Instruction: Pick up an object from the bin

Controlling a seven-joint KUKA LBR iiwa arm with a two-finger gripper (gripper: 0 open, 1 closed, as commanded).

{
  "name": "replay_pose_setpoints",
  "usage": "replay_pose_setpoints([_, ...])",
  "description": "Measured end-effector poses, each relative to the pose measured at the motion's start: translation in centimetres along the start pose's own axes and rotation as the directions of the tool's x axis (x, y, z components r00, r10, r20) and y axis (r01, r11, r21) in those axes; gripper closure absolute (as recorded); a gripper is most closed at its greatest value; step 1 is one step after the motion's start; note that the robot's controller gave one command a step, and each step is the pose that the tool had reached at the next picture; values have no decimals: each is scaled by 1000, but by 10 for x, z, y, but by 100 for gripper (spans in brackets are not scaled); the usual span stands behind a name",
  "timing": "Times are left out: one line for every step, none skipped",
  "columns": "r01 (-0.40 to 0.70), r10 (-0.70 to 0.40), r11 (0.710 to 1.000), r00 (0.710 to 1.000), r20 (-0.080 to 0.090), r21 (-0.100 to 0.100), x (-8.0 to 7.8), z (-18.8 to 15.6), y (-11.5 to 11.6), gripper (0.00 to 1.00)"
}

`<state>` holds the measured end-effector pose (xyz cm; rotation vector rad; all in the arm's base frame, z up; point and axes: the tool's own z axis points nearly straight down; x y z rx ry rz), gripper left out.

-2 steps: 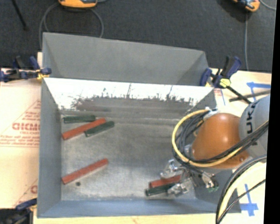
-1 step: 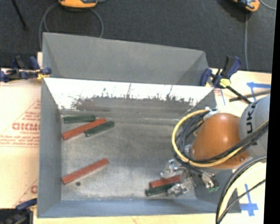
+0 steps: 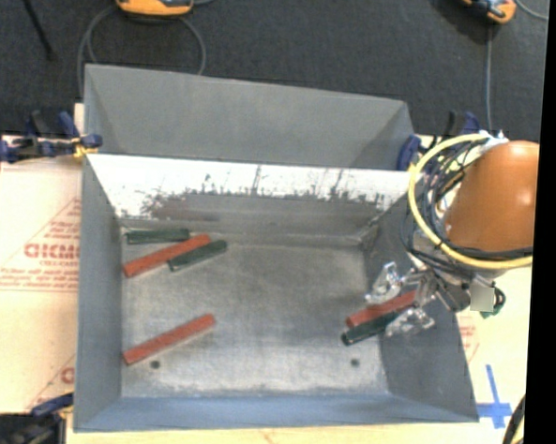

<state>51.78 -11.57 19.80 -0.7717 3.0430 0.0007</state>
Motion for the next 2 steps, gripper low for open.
replay_pose_setpoints([-1, 1, 1000, 1000, 1, 0, 0, 0, 0, 100])
replay_pose_setpoints([265, -265, 964, 964, 2, 4, 2, -116, -50, 100])
